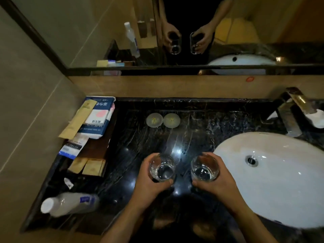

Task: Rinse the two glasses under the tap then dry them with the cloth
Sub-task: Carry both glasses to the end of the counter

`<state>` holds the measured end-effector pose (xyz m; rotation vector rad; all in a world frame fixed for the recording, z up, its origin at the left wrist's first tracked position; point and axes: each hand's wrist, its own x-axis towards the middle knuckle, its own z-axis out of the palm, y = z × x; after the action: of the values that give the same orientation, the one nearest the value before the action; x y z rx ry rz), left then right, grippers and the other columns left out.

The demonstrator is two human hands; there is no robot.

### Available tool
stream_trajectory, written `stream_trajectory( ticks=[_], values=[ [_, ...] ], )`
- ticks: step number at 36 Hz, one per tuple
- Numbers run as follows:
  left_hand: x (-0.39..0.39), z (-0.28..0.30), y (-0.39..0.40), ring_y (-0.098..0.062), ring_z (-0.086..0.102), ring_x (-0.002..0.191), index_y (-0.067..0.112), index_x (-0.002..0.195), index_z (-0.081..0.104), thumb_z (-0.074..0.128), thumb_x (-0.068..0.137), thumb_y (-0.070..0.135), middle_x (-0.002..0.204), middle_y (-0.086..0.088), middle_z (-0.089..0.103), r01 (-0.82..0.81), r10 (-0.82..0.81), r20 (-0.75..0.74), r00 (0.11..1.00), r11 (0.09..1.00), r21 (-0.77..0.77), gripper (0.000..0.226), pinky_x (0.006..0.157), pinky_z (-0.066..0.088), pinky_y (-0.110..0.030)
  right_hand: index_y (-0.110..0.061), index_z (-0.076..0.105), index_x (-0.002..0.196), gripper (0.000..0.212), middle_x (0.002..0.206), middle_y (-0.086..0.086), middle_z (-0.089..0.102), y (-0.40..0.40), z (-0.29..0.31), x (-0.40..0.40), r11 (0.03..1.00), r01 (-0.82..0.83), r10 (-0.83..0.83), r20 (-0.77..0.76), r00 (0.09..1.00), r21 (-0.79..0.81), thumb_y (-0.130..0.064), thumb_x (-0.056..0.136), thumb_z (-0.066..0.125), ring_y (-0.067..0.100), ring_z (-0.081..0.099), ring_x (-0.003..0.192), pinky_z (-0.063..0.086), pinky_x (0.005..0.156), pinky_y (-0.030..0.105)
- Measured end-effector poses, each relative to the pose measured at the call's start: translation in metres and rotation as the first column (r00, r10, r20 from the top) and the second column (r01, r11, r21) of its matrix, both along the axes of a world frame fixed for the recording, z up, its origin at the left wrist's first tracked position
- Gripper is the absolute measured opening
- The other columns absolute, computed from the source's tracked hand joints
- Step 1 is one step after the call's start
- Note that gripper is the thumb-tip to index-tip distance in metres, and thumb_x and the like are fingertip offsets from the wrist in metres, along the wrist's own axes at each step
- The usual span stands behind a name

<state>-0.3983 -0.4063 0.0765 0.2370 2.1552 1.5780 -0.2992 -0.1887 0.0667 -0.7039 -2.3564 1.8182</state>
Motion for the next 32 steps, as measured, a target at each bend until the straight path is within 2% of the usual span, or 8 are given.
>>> stream_trajectory(
  ticks=[7, 11, 13, 15, 18, 22, 28, 32],
  values=[
    [-0.045, -0.016, -0.026, -0.01, 0.061, 0.119, 0.048, 0.132, 0.048, 0.093, 0.061, 0.015, 0.132, 0.009, 0.06, 0.078, -0.078, 0.017, 0.997, 0.997, -0.007, 0.09, 0.101, 0.052, -0.04, -0.038, 0.053, 0.125, 0.086, 0.125, -0.013, 0.064, -0.042, -0.007, -0.03, 0.997, 0.08, -0.08, 0.002, 0.997, -0.007, -0.01, 0.056, 0.095, -0.005, 0.059, 0.114, 0.043, 0.091, 0.006],
    [-0.064, -0.021, -0.031, -0.001, 0.061, 0.114, 0.049, 0.13, 0.047, 0.091, 0.063, 0.01, 0.129, 0.015, 0.061, 0.084, -0.084, 0.012, 0.996, 0.996, 0.008, 0.089, 0.092, 0.051, -0.019, -0.039, 0.053, 0.125, 0.087, 0.121, -0.024, 0.064, -0.058, -0.01, -0.046, 0.995, 0.101, -0.1, 0.02, 0.995, -0.01, -0.037, 0.049, 0.096, -0.005, 0.059, 0.114, 0.043, 0.094, 0.008],
    [-0.073, -0.024, -0.031, -0.001, 0.061, 0.113, 0.048, 0.129, 0.047, 0.091, 0.063, 0.01, 0.129, 0.015, 0.061, 0.071, -0.071, 0.011, 0.997, 0.997, 0.02, 0.088, 0.087, 0.049, -0.013, -0.041, 0.052, 0.124, 0.086, 0.122, -0.027, 0.062, -0.061, -0.013, -0.053, 0.995, 0.094, -0.095, 0.028, 0.995, 0.02, -0.027, 0.052, 0.097, -0.003, 0.059, 0.115, 0.044, 0.096, 0.01],
    [-0.082, -0.026, -0.03, -0.004, 0.061, 0.116, 0.049, 0.129, 0.048, 0.091, 0.062, 0.014, 0.13, 0.013, 0.06, 0.058, -0.059, 0.017, 0.998, 0.997, 0.041, 0.087, 0.091, 0.05, -0.02, -0.043, 0.052, 0.123, 0.086, 0.121, -0.028, 0.061, -0.061, -0.016, -0.062, 0.995, 0.091, -0.094, 0.042, 0.995, 0.051, -0.021, 0.053, 0.097, -0.004, 0.059, 0.115, 0.047, 0.098, 0.016],
    [-0.095, -0.03, -0.024, -0.008, 0.06, 0.118, 0.052, 0.126, 0.049, 0.09, 0.06, 0.017, 0.131, 0.012, 0.06, 0.028, -0.029, 0.02, 0.999, 0.998, 0.053, 0.085, 0.095, 0.051, -0.029, -0.05, 0.052, 0.121, 0.086, 0.121, -0.023, 0.062, -0.059, -0.022, -0.078, 0.992, 0.092, -0.097, 0.062, 0.993, 0.088, -0.041, 0.046, 0.092, 0.007, 0.057, 0.119, 0.048, 0.102, 0.031],
    [-0.114, -0.036, -0.015, -0.002, 0.062, 0.113, 0.042, 0.129, 0.05, 0.091, 0.061, 0.01, 0.129, 0.009, 0.062, -0.008, 0.008, 0.003, 1.0, 0.997, 0.074, 0.085, 0.087, 0.049, -0.012, -0.051, 0.05, 0.121, 0.086, 0.123, -0.017, 0.059, -0.05, -0.03, -0.102, 0.991, 0.071, -0.081, 0.084, 0.993, 0.113, -0.05, 0.044, 0.088, 0.015, 0.05, 0.123, 0.044, 0.098, 0.026],
    [-0.144, -0.042, 0.003, -0.006, 0.064, 0.111, 0.03, 0.131, 0.051, 0.089, 0.066, -0.001, 0.127, 0.003, 0.063, -0.093, 0.094, 0.002, 0.996, 0.988, 0.124, 0.082, 0.089, 0.05, -0.016, -0.05, 0.05, 0.124, 0.087, 0.124, -0.022, 0.059, -0.037, -0.039, -0.143, 0.992, 0.106, -0.108, 0.031, 0.994, 0.065, -0.041, 0.049, 0.092, 0.014, 0.051, 0.125, 0.045, 0.106, 0.036],
    [-0.167, -0.046, 0.018, -0.013, 0.064, 0.114, 0.035, 0.127, 0.052, 0.087, 0.061, 0.007, 0.128, 0.001, 0.064, -0.141, 0.142, 0.006, 0.99, 0.977, 0.16, 0.08, 0.098, 0.052, -0.03, -0.051, 0.05, 0.124, 0.086, 0.124, -0.025, 0.058, -0.028, -0.037, -0.172, 0.99, 0.117, -0.116, -0.019, 0.993, 0.082, -0.027, 0.055, 0.095, 0.014, 0.05, 0.125, 0.045, 0.104, 0.035]
  ],
)
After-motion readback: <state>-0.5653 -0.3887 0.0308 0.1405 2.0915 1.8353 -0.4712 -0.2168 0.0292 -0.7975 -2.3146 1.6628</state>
